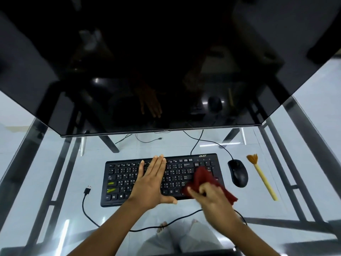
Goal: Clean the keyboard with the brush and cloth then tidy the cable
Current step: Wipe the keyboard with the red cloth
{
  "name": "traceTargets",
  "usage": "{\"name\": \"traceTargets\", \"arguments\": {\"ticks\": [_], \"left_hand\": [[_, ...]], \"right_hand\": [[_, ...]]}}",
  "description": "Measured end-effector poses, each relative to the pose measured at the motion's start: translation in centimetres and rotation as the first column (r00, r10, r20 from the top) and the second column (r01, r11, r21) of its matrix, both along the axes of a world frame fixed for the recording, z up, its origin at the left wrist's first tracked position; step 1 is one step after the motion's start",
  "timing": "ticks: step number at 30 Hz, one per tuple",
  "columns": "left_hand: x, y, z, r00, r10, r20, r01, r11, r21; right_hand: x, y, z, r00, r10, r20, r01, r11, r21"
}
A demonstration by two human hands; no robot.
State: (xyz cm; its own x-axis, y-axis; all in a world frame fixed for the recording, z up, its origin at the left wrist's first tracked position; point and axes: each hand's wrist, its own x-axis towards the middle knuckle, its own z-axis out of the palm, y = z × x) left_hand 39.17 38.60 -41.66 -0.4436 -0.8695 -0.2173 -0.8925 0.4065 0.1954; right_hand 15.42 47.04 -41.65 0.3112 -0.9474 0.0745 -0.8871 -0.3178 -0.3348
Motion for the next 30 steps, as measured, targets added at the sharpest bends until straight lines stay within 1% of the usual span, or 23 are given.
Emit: {"name": "traceTargets", "arguments": {"ticks": [2, 3, 5, 7, 9, 10, 12, 13, 14, 15, 17, 18, 19, 20, 21, 22, 24, 25, 26, 27, 28, 29, 30], "left_hand": [[0.0, 0.0, 0.1, 1.000, -0.003, -0.003, 0.003, 1.000, 0.010], [0.0, 0.0, 0.2, 1.000, -0.008, 0.003, 0.008, 1.000, 0.013], [0.0, 0.0, 0.4, 1.000, -0.015, 0.009, 0.015, 1.000, 0.021], [-0.1, 0.0, 0.5, 1.000, -0.013, 0.004, 0.012, 1.000, 0.026], [-0.1, 0.0, 0.5, 1.000, -0.006, -0.008, 0.006, 1.000, 0.031], [-0.1, 0.0, 0.5, 1.000, -0.003, -0.010, 0.003, 0.999, 0.032], [-0.1, 0.0, 0.4, 1.000, -0.004, -0.002, 0.004, 1.000, 0.029], [-0.1, 0.0, 0.4, 1.000, -0.007, -0.001, 0.007, 1.000, 0.029], [-0.2, 0.0, 0.5, 1.000, -0.009, -0.001, 0.009, 0.999, 0.034], [-0.2, 0.0, 0.6, 1.000, -0.011, 0.003, 0.011, 0.999, 0.037], [-0.2, 0.0, 0.7, 1.000, -0.010, 0.012, 0.009, 0.999, 0.035], [-0.2, 0.0, 0.7, 1.000, -0.006, 0.013, 0.005, 0.999, 0.035], [-0.2, 0.0, 0.8, 1.000, -0.003, 0.011, 0.003, 0.999, 0.036], [-0.3, 0.1, 0.8, 1.000, -0.001, 0.009, 0.000, 0.999, 0.036], [-0.3, 0.1, 0.8, 1.000, 0.001, 0.008, -0.001, 0.999, 0.036], [-0.3, 0.1, 0.8, 1.000, 0.004, 0.003, -0.004, 0.999, 0.035], [-0.3, 0.1, 0.8, 1.000, 0.006, -0.012, -0.006, 0.999, 0.039], [-0.3, 0.1, 0.8, 1.000, 0.004, -0.017, -0.003, 0.999, 0.041], [-0.2, 0.0, 0.8, 1.000, 0.001, -0.015, -0.001, 0.999, 0.043], [-0.2, 0.0, 0.9, 1.000, 0.003, -0.011, -0.002, 0.999, 0.041], [-0.2, 0.0, 0.9, 1.000, 0.008, -0.007, -0.007, 0.999, 0.035], [-0.3, 0.0, 0.9, 1.000, 0.013, -0.007, -0.013, 1.000, 0.027], [-0.3, 0.1, 1.0, 1.000, 0.016, -0.008, -0.015, 1.000, 0.023]], "right_hand": [[0.0, 0.0, 0.4, 0.996, 0.074, -0.047, -0.072, 0.997, 0.029], [-0.8, -0.5, 0.7, 0.999, 0.041, -0.027, -0.041, 0.999, 0.000], [-2.7, -2.0, 0.8, 0.979, -0.202, 0.014, 0.202, 0.979, -0.016], [-3.1, -3.3, 0.9, 0.904, -0.405, 0.135, 0.411, 0.911, -0.018], [-1.1, -4.1, 0.8, 0.854, -0.465, 0.233, 0.464, 0.884, 0.062], [0.6, -4.0, 0.8, 0.872, -0.432, 0.228, 0.428, 0.901, 0.068], [3.9, -3.3, 0.9, 0.986, -0.114, 0.123, 0.114, 0.993, 0.006], [4.4, -3.2, 0.8, 0.996, 0.031, 0.086, -0.033, 0.999, 0.014], [4.2, -3.8, 0.9, 0.993, 0.037, 0.114, -0.045, 0.996, 0.074], [3.7, -4.7, 1.1, 0.986, -0.001, 0.169, -0.017, 0.995, 0.103], [1.6, -7.1, 0.7, 0.937, -0.236, 0.259, 0.207, 0.969, 0.135], [0.8, -8.0, 0.9, 0.884, -0.388, 0.259, 0.353, 0.919, 0.174], [0.3, -8.7, 0.8, 0.853, -0.470, 0.227, 0.443, 0.882, 0.161], [0.7, -8.8, 1.0, 0.871, -0.469, 0.149, 0.462, 0.883, 0.081], [1.8, -8.7, 0.5, 0.907, -0.406, 0.114, 0.405, 0.914, 0.028], [3.2, -8.0, 0.7, 0.941, -0.326, 0.089, 0.325, 0.945, 0.025], [5.7, -6.3, 0.8, 0.994, -0.076, 0.076, 0.073, 0.997, 0.035], [6.0, -6.0, 0.4, 0.997, 0.044, 0.059, -0.045, 0.999, 0.024], [5.8, -6.4, 0.3, 0.996, 0.076, 0.056, -0.078, 0.996, 0.037], [5.1, -7.1, 0.3, 0.996, 0.051, 0.067, -0.054, 0.998, 0.041], [4.3, -7.9, 0.6, 0.987, -0.080, 0.143, 0.071, 0.995, 0.067], [3.3, -8.5, 0.7, 0.965, -0.211, 0.157, 0.206, 0.978, 0.043], [2.5, -9.2, 0.8, 0.917, -0.368, 0.150, 0.368, 0.929, 0.030]]}}
